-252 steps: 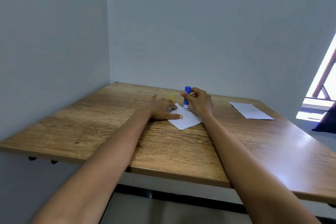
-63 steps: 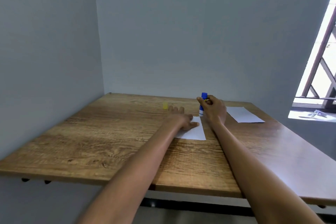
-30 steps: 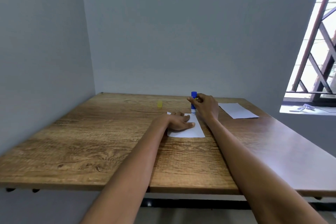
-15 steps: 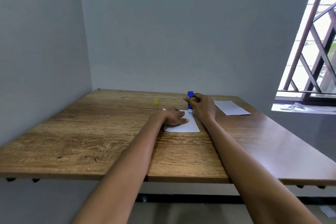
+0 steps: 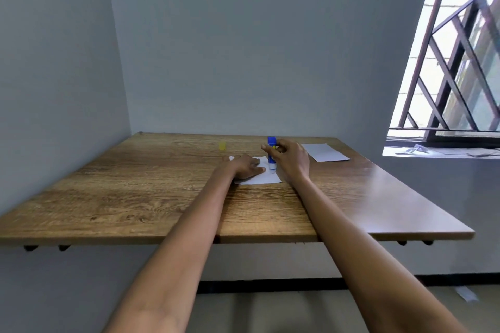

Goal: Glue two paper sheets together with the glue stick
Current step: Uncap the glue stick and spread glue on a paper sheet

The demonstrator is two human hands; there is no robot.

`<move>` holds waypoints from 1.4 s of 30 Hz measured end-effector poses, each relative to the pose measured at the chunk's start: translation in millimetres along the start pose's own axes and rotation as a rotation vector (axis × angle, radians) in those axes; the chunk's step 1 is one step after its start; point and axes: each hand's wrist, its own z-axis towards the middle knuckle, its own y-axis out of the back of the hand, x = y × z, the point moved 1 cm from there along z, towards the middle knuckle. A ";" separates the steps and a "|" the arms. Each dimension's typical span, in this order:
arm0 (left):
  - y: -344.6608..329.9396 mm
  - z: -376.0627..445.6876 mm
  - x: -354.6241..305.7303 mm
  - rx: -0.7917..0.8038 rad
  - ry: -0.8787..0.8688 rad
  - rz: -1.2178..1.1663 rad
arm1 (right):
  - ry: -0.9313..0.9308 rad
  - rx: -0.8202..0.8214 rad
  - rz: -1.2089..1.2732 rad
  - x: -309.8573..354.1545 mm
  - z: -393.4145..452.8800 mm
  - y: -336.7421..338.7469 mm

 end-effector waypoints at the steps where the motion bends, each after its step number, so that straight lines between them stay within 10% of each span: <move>1: -0.7 -0.1 -0.2 -0.013 0.005 0.006 | -0.004 0.000 0.000 -0.5 -1.7 2.1; 42: -12.5 5.2 -4.8 -0.176 0.021 -0.069 | -0.053 0.032 0.024 0.2 -17.2 22.8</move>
